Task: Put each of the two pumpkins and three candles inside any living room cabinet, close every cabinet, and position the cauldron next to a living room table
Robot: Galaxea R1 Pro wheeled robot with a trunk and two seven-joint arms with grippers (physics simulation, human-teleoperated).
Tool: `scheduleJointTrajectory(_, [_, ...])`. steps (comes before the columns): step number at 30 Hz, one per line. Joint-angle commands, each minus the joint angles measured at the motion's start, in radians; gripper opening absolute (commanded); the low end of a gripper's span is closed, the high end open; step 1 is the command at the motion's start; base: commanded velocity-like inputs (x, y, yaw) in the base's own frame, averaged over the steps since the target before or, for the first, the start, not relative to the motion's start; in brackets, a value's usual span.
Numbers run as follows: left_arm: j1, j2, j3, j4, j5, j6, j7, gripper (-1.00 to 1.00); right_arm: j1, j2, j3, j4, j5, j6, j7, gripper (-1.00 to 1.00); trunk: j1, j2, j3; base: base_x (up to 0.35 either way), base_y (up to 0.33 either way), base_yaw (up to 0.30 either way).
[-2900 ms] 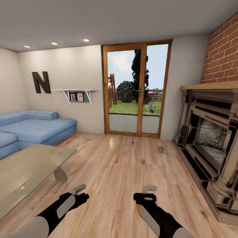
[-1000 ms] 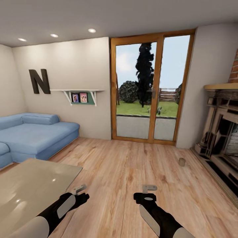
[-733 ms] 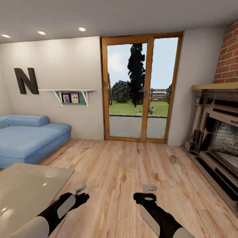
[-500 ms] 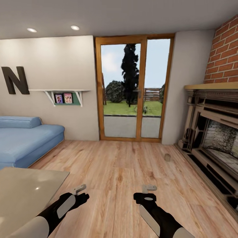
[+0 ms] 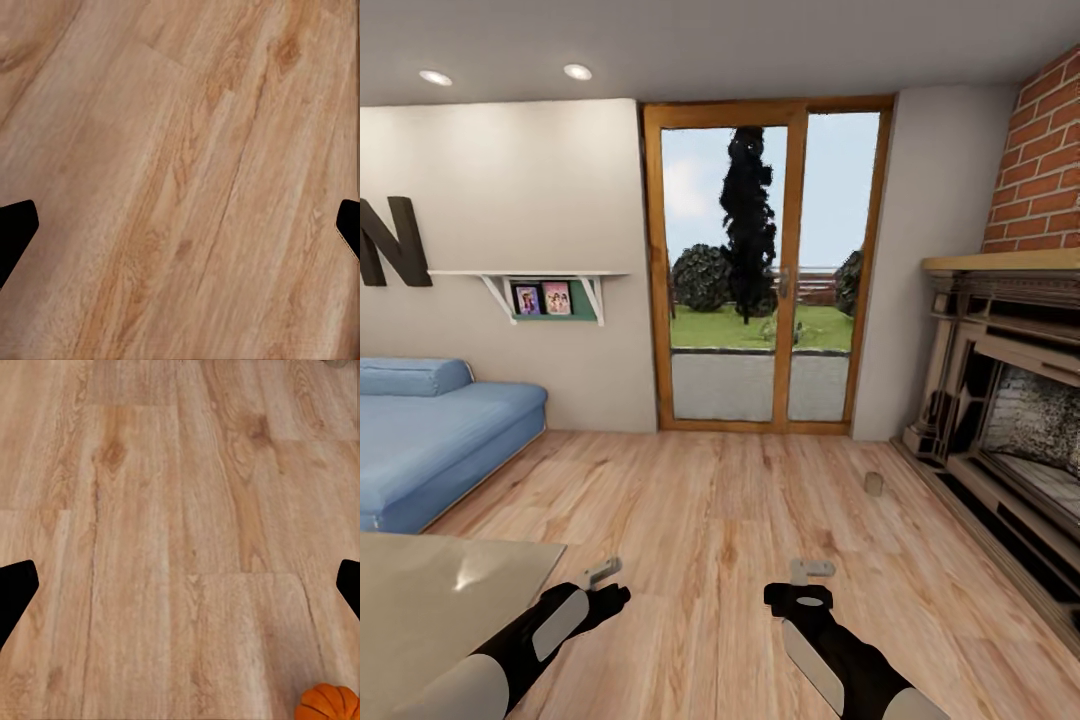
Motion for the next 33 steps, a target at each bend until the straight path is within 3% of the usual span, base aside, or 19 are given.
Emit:
scheduleJointTrajectory(1, [-0.001, 0.002, -0.007, -0.003, 0.01, 0.001, 0.009, 1.0, -0.001, 0.0, 0.004, -0.001, -0.005, 0.004, -0.008, 1.0, 0.001, -0.001, -0.001, 0.334, 0.076, -0.214])
scheduleJointTrajectory(10, [-0.001, 0.0, -0.007, -0.003, 0.009, 0.001, 0.009, 1.0, -0.001, -0.001, 0.004, -0.001, -0.005, 0.004, -0.008, 1.0, 0.001, -0.001, -0.001, 0.328, 0.051, -0.237])
scheduleJointTrajectory(33, [-0.001, 0.0, -0.008, -0.003, 0.008, 0.001, 0.01, 1.0, -0.001, 0.0, 0.005, -0.001, -0.002, 0.003, -0.008, 1.0, 0.001, -0.001, -0.001, 0.282, 0.141, -0.05])
